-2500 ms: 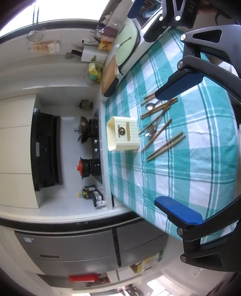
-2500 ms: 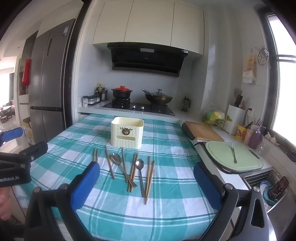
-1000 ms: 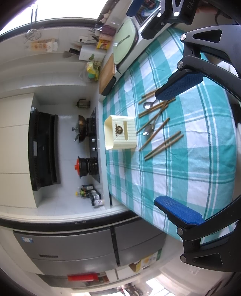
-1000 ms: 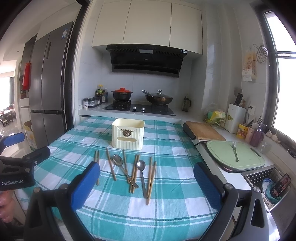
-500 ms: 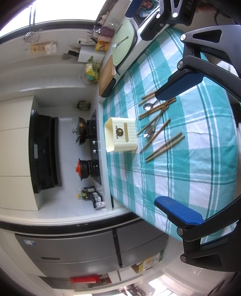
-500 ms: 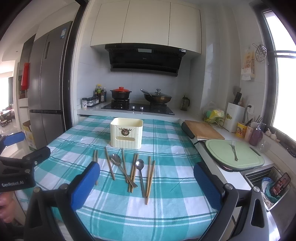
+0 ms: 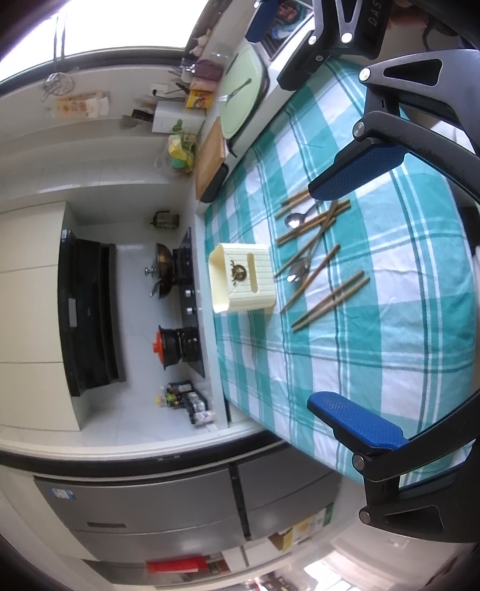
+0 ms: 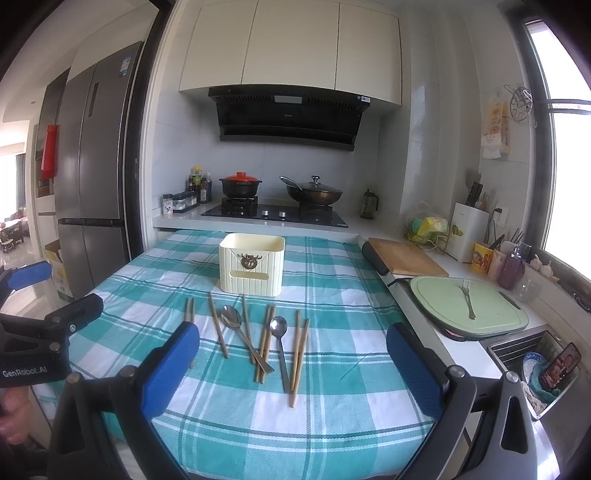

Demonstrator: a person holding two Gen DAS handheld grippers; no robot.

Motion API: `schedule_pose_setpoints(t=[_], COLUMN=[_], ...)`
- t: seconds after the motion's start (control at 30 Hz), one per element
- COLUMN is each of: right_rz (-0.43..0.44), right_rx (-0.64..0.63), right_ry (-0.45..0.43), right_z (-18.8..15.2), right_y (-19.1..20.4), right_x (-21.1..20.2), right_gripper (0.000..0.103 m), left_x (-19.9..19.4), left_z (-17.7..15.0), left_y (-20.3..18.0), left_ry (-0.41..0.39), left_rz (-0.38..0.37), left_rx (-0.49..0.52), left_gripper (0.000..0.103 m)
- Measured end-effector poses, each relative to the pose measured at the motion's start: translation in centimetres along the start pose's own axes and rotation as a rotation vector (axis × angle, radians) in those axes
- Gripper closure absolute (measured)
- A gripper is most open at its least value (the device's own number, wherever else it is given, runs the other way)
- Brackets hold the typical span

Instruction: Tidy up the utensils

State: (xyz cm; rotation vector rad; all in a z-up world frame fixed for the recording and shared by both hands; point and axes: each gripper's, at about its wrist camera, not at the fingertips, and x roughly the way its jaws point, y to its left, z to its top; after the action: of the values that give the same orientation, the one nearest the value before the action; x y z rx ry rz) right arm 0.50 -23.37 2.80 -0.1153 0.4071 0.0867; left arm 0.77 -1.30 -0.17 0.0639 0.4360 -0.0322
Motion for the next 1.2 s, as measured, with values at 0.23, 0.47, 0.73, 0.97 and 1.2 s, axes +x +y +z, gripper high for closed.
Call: schedule_pose_setpoints(t=[0.23, 0.47, 0.73, 0.97, 1.2], right_rz=[-0.005, -0.019, -0.037, -0.043, -0.066], right_rx=[0.000, -0.013, -0.040, -0.023, 0.023], right_ry=[-0.001, 0.000, -0.008, -0.012, -0.014], right_z=[0.1, 0.2, 0.1, 0.3, 0.3], right_y=[-0.2, -0.2, 0.2, -0.2, -1.4], right_x=[0.2, 0.5, 0.8, 1.2, 2.0], right_gripper=[0.000, 0.000, 0.000, 0.000, 0.000], left_x=[0.2, 0.8, 1.2, 2.2, 3.3], left_z=[0.0, 0.0, 0.0, 0.0, 0.0], left_y=[0.0, 0.7, 0.6, 0.5, 0.5], left_ry=[0.000, 0.014, 0.020, 0.050, 0.074], left_rz=[0.007, 0.012, -0.001, -0.057, -0.067], left_rx=[-0.001, -0.030, -0.017, -0.020, -0.018], left_gripper=[0.000, 0.000, 0.000, 0.000, 0.000])
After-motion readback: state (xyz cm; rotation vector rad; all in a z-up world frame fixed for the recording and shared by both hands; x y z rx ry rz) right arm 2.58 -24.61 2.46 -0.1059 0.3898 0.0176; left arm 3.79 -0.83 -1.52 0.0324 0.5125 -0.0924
